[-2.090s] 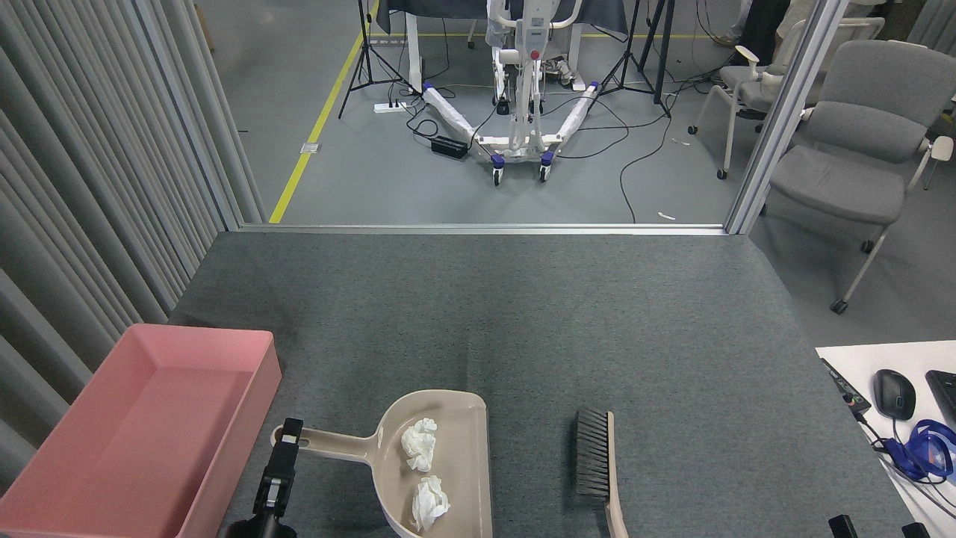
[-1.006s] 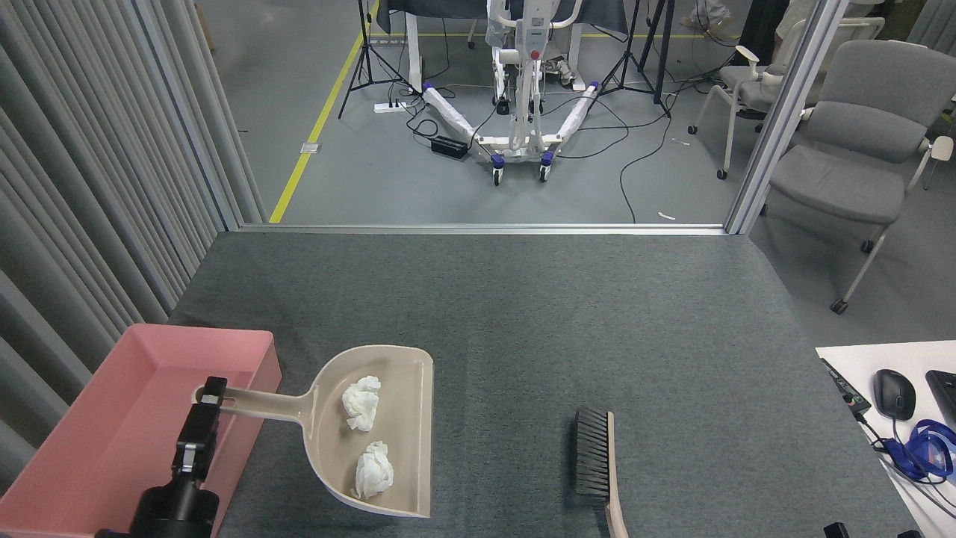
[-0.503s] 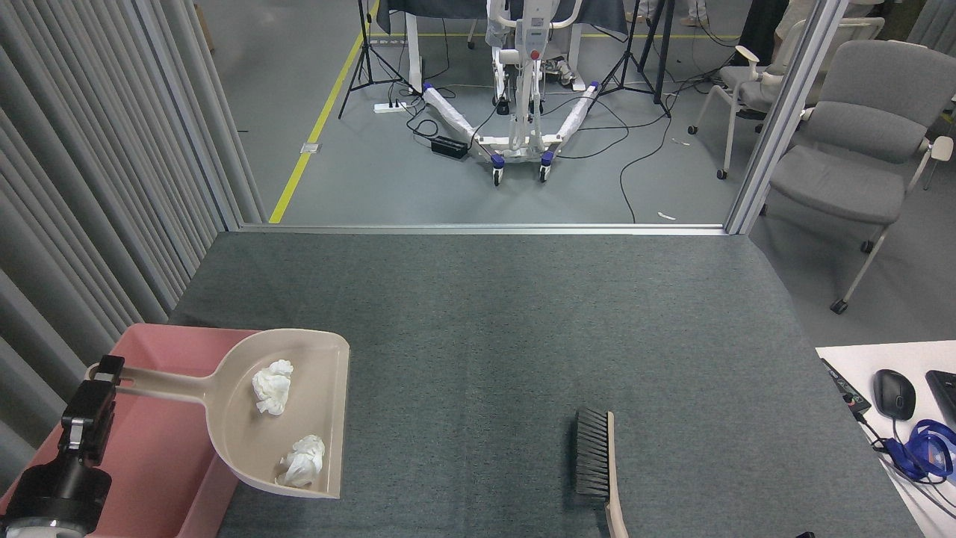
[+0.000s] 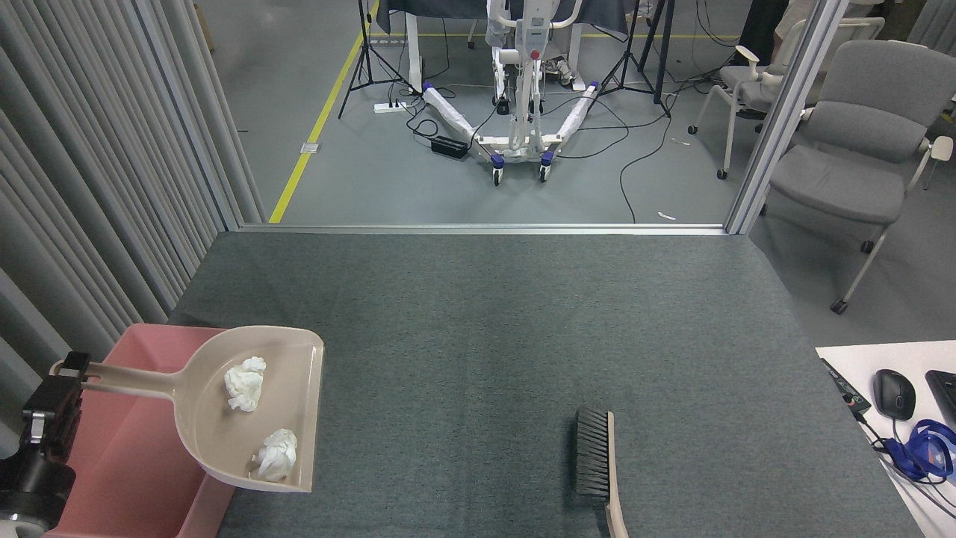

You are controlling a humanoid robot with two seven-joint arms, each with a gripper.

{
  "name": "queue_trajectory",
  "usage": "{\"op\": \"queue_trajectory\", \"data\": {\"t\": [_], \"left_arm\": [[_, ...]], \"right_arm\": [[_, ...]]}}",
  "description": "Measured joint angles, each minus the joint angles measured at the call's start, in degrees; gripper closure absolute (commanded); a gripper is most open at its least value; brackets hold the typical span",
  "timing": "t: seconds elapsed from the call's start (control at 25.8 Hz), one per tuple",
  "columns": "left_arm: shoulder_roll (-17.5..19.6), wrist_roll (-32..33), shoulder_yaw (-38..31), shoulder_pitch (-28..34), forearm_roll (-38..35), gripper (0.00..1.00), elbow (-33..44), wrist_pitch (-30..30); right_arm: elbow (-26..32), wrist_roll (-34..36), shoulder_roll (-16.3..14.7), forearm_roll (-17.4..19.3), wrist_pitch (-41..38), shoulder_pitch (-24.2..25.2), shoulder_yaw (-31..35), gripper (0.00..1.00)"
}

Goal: Sweep and dump garbage into bin
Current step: 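Tilt the dustpan with the left gripper to dump tissues into the bin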

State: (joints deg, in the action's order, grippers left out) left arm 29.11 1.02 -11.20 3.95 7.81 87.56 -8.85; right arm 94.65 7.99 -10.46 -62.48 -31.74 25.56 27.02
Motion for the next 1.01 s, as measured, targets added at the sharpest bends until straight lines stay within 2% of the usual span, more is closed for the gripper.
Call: {"op": "queue_trajectory", "data": {"t": [0.58, 1.01], "left_arm": [[8.74, 1.44, -2.74, -2.16, 5.21, 1.00, -7.86, -0.81], [14.63, 2.37, -2.87, -4.53, 7.57, 1.00, -18.69, -5.81]], "right_arm": [[-1.48, 0.05, 1.23, -0.14, -0.95, 0.79, 0.14, 0.02], [-1.48, 0.11, 1.48, -0.27, -0.99, 0.98, 0.20, 0.02]]}}
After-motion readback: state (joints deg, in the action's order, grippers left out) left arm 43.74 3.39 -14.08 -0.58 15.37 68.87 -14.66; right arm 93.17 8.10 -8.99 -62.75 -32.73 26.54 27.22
